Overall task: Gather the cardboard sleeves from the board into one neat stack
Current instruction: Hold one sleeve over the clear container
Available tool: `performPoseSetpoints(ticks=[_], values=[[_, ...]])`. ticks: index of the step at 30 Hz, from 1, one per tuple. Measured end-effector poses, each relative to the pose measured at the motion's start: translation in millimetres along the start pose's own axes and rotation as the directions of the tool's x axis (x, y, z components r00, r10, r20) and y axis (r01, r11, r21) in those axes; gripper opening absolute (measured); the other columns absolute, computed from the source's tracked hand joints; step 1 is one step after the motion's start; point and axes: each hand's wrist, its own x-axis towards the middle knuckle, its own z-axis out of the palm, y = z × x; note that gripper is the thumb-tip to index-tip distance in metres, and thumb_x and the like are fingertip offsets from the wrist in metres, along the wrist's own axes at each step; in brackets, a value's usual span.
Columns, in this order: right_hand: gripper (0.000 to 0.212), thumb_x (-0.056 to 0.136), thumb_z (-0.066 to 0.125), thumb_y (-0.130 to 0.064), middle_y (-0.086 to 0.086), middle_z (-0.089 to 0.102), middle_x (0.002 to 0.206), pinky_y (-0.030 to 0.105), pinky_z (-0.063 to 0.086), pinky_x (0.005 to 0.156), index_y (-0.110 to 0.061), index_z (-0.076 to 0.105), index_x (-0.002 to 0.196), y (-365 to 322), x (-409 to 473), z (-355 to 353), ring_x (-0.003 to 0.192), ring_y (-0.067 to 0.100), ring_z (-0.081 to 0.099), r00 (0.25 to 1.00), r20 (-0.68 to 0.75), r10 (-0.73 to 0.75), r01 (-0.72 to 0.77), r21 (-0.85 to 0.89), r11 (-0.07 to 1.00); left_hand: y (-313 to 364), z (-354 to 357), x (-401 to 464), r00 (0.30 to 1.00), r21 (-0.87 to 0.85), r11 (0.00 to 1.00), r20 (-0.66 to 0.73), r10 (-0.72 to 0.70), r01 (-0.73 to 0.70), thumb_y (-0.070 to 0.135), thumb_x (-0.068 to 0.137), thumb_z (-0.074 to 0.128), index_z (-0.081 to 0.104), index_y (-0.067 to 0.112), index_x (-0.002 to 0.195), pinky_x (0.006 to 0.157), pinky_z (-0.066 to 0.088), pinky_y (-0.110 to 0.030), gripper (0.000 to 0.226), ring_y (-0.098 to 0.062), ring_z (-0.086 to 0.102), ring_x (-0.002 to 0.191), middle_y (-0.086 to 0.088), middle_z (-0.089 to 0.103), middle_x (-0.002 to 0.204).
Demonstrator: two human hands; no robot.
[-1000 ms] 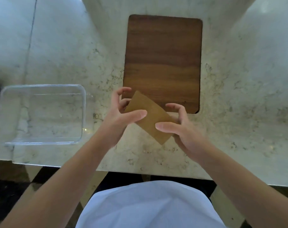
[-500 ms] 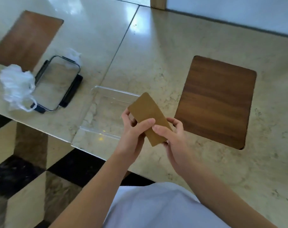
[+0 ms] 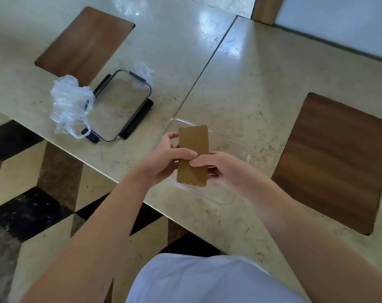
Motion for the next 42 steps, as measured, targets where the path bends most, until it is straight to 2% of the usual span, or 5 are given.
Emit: performPoseSetpoints(ticks=[11, 22, 31, 38, 42], values=[[0.033, 0.079, 0.083, -0.018, 0.001, 0.081, 0.085, 0.024, 0.059, 0.058, -0.011, 0.069, 0.108, 21, 66, 26, 0.077, 0.015, 0.078, 0.994, -0.045, 0.104, -0.077, 0.402, 0.913, 23, -20, 40, 0.956, 0.319, 0.903, -0.045, -0.288, 0.287, 0.024, 0.081, 0.07, 0.073, 0.009, 0.087, 0.057, 0.052, -0.025, 0.016, -0.019, 0.068, 0.07, -0.004, 0.074, 0.08], [0.042, 0.076, 0.084, -0.012, 0.006, 0.081, 0.092, 0.031, 0.059, 0.088, -0.002, 0.069, 0.114, 22, 79, 35, 0.093, 0.018, 0.076, 0.993, -0.097, 0.073, -0.03, 0.39, 0.92, 33, -9, 33, 0.95, 0.522, 0.807, -0.276, -0.145, 0.275, 0.029, 0.059, 0.067, 0.062, 0.009, 0.108, 0.074, 0.051, -0.04, 0.053, -0.031, 0.061, 0.086, -0.013, 0.064, 0.1], [0.072, 0.073, 0.087, -0.025, 0.001, 0.068, 0.121, 0.034, 0.051, 0.102, -0.008, 0.051, 0.133, 22, 65, 33, 0.107, 0.01, 0.064, 0.989, -0.149, 0.024, 0.021, 0.297, 0.955, 30, 17, 25, 0.921, 0.8, 0.589, -0.308, 0.24, 0.114, 0.024, 0.071, 0.064, 0.051, 0.005, 0.099, 0.043, 0.033, -0.017, 0.037, -0.016, 0.053, 0.06, 0.0, 0.06, 0.071], [0.069, 0.072, 0.086, -0.035, 0.005, 0.065, 0.122, 0.036, 0.054, 0.101, -0.008, 0.05, 0.124, 21, 63, 33, 0.11, 0.015, 0.062, 0.982, -0.188, -0.005, 0.047, 0.217, 0.975, 33, 29, 15, 0.862, 0.829, 0.556, -0.322, 0.391, 0.057, 0.018, 0.088, 0.056, 0.053, -0.003, 0.13, 0.073, 0.044, -0.035, 0.047, -0.035, 0.06, 0.088, -0.011, 0.065, 0.095], [0.036, 0.086, 0.076, -0.028, 0.005, 0.064, 0.117, 0.036, 0.053, 0.1, -0.012, 0.062, 0.114, 20, 40, 17, 0.107, 0.016, 0.06, 0.982, -0.184, -0.044, 0.07, 0.136, 0.988, 27, 54, 11, 0.842, 0.921, 0.368, -0.095, 0.531, -0.128, 0.016, 0.094, 0.059, 0.043, 0.013, 0.155, 0.114, 0.031, -0.032, 0.063, -0.026, 0.038, 0.147, -0.013, 0.043, 0.159]])
